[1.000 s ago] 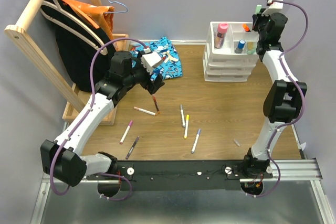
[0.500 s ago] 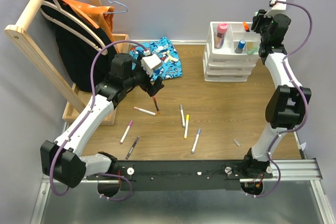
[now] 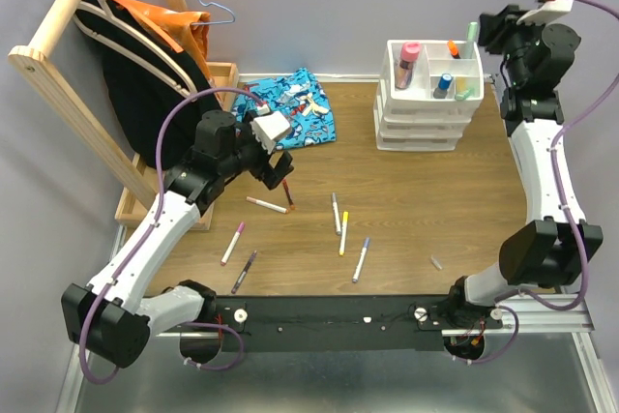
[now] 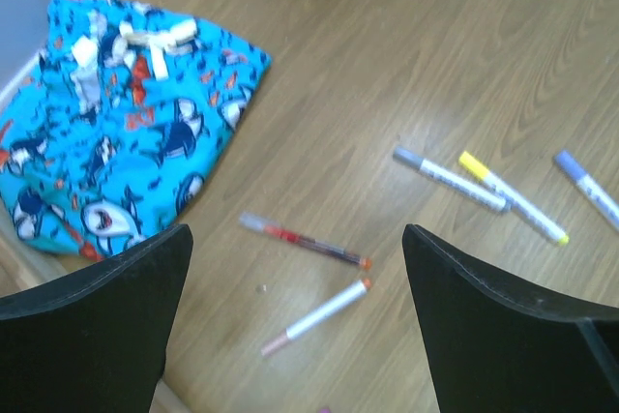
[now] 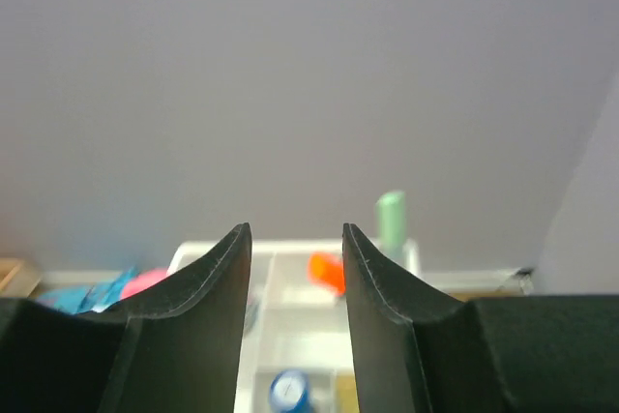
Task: Sort the stationery into containers
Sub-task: Place the pen in the storage box, then pick up the pen from the center of the board.
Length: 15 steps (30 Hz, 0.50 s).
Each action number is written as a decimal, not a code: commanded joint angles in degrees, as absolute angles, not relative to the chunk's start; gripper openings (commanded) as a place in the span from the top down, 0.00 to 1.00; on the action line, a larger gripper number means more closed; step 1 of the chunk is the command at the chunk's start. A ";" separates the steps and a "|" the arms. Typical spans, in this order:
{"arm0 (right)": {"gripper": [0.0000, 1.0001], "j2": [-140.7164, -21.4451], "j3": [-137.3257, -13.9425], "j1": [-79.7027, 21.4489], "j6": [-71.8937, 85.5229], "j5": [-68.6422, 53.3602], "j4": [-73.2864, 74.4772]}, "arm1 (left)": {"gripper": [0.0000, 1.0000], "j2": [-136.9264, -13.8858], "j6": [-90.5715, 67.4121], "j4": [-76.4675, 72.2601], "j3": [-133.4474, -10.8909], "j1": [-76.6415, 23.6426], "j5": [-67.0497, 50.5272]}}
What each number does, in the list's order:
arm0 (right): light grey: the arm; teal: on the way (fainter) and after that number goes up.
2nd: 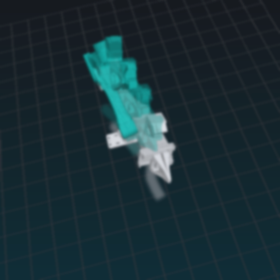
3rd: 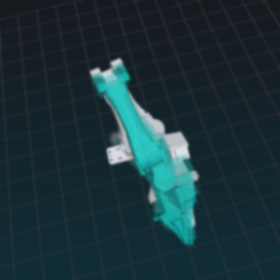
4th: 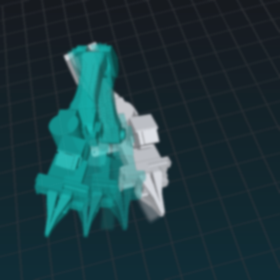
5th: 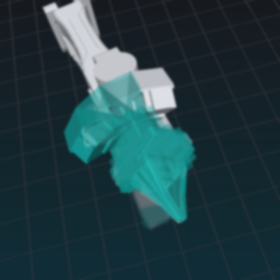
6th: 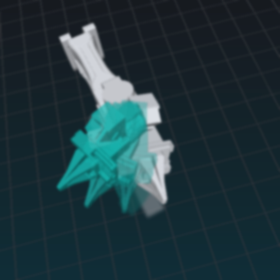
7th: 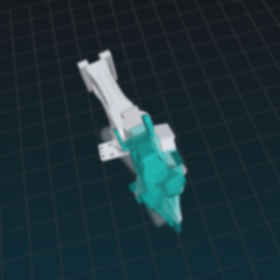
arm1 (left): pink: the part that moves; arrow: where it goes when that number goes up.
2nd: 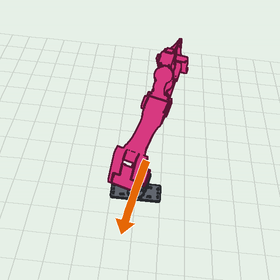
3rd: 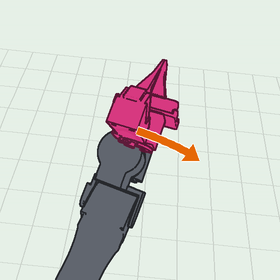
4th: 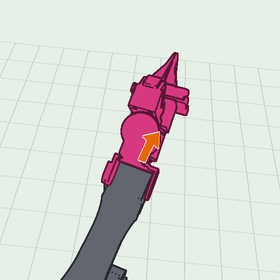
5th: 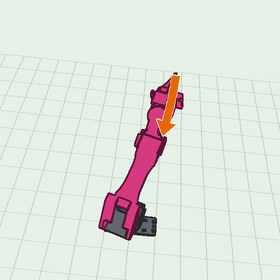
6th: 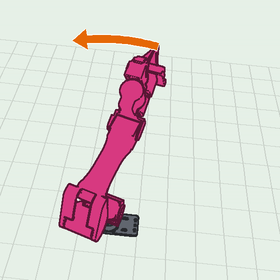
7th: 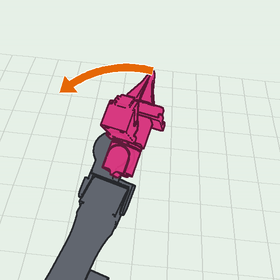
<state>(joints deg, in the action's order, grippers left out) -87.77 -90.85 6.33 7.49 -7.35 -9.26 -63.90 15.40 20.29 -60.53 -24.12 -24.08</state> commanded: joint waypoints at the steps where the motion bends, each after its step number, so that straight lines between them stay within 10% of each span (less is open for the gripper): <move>1: 0.51 -85.88 -82.72 4.14 9.96 -25.20 8.77 | 0.01 -62.40 21.61 32.06 -58.89 -24.43 -20.13; 15: 0.47 -89.45 -81.20 -25.54 -11.86 -36.39 23.11 | 0.04 -48.45 18.20 32.97 -58.97 -24.35 -12.14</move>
